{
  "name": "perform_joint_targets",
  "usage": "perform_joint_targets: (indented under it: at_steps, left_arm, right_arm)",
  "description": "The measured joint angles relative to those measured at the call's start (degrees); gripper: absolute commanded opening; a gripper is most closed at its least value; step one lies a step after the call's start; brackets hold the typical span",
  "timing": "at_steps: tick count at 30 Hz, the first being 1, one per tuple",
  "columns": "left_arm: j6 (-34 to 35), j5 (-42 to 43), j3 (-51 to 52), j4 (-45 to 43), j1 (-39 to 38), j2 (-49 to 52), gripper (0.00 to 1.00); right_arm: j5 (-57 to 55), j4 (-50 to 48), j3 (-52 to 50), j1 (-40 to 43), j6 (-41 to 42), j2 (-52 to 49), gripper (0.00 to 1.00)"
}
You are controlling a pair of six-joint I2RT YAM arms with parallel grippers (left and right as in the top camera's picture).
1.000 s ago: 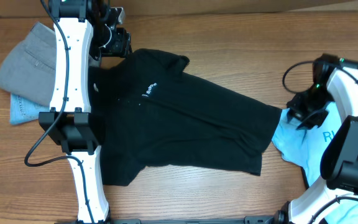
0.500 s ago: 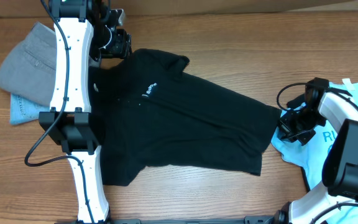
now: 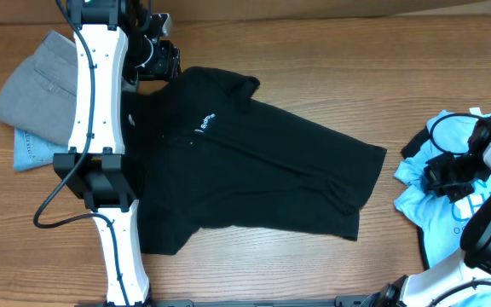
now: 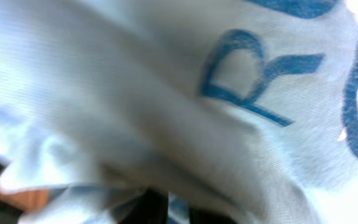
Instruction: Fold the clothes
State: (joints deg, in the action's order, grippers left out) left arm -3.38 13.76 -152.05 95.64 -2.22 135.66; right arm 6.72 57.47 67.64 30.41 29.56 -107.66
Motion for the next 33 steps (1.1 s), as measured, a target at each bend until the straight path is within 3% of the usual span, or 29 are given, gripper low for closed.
perform_joint_targets:
  at_steps: [3, 6, 7, 11, 17, 33]
  left_arm:
    - [0.0, 0.0, 0.0, 0.2, 0.0, 0.0, 0.66]
    - [0.0, 0.0, 0.0, 0.5, 0.0, 0.0, 0.67]
    - [0.0, 0.0, 0.0, 0.6, 0.0, 0.0, 0.68]
    - [0.0, 0.0, 0.0, 0.6, 0.0, 0.0, 0.69]
    - [0.0, 0.0, 0.0, 0.6, 0.0, 0.0, 0.70]
    - [0.0, 0.0, 0.0, 0.9, 0.0, 0.0, 0.71]
  right_arm:
    - [2.0, 0.7, 2.2, -1.3, -3.1, 2.4, 0.43]
    - [4.7, 0.8, 3.8, -3.9, -6.3, 7.7, 0.68]
    - [5.6, 0.9, 4.3, -5.4, -7.7, 9.9, 0.70]
    - [7.2, 0.0, 5.2, -10.6, -9.3, 13.4, 0.70]
    - [8.1, -5.4, 3.7, -16.5, -10.1, 10.5, 0.69]
    - [5.6, -13.2, 2.8, -17.9, -14.1, 1.2, 0.64]
